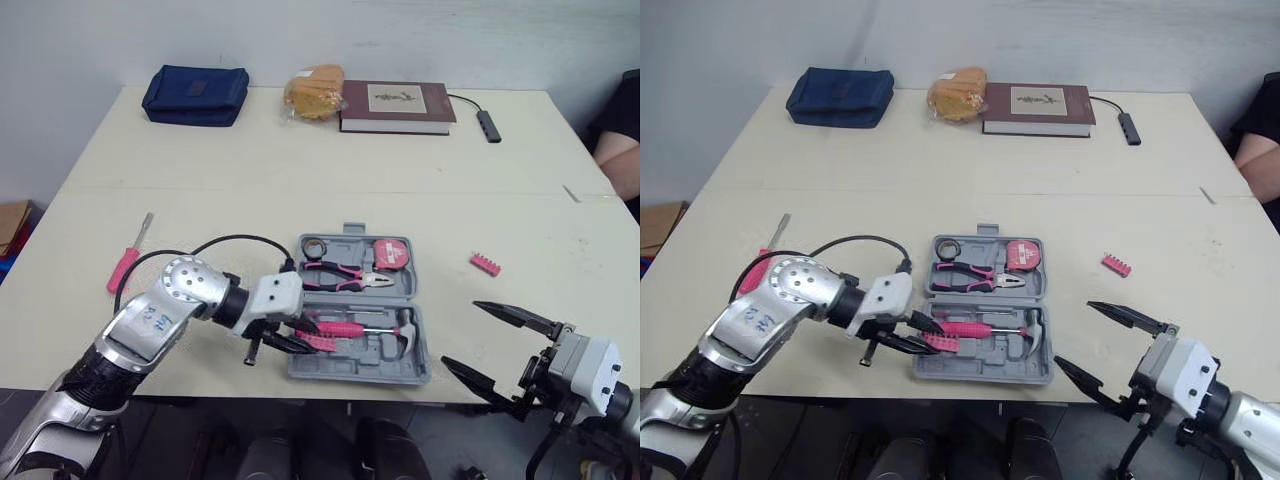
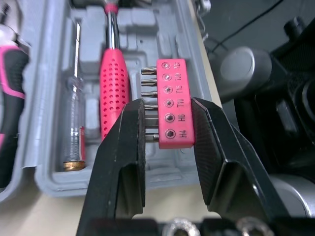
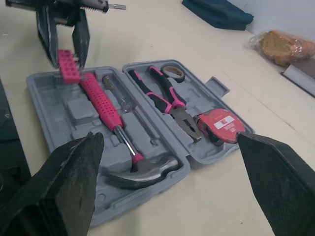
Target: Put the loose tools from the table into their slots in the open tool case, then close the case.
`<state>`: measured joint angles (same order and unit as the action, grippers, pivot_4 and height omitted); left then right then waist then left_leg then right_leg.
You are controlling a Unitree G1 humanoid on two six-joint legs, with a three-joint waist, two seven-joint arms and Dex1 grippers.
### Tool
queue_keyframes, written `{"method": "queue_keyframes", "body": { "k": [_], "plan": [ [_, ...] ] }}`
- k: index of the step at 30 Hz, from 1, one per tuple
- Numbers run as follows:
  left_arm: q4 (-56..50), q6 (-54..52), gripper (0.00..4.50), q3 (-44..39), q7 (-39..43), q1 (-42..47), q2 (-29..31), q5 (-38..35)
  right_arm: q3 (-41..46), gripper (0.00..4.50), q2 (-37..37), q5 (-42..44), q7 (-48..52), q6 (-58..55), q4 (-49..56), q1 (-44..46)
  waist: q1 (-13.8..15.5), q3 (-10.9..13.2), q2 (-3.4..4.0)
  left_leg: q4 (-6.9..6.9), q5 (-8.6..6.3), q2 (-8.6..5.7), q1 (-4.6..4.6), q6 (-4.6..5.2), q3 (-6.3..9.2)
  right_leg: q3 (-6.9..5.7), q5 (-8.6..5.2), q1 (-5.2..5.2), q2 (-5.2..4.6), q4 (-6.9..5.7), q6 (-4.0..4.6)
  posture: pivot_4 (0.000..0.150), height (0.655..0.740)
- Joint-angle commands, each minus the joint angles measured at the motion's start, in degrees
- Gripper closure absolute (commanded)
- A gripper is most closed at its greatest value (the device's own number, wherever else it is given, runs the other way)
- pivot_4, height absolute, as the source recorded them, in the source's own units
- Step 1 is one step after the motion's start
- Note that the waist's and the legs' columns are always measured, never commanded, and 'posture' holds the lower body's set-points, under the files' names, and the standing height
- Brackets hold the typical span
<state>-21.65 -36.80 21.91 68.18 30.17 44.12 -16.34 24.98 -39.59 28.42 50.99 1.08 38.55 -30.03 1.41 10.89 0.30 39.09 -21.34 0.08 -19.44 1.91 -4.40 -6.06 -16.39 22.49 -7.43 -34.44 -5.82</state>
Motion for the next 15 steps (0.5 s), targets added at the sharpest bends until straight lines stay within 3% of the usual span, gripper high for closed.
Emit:
{"method": "queue_keyframes", "body": {
  "k": [1, 15],
  "plan": [
    [-3.2, -3.8, 3.81, 2.9, -2.0, 1.3, 1.9, 3.9, 1.7, 0.0, 0.0, 0.9, -0.2, -0.1, 2.2, 0.3, 0.0, 0.0, 0.0, 0.0, 0.0, 0.0, -0.01, 0.0, 0.0, 0.0, 0.0, 0.0, 0.01, 0.0, 0.01, 0.15, 0.74],
    [-3.1, -7.9, 3.81, 5.9, -6.6, 2.1, 0.0, 7.5, 1.6, 0.0, 0.4, 0.3, 0.3, 0.8, 1.4, 0.4, 0.1, 0.0, -0.01, 0.01, 0.06, -0.03, -0.02, 0.06, 0.03, -0.01, 0.0, -0.01, -0.06, -0.01, 0.01, 0.15, 0.74]
  ]
}}
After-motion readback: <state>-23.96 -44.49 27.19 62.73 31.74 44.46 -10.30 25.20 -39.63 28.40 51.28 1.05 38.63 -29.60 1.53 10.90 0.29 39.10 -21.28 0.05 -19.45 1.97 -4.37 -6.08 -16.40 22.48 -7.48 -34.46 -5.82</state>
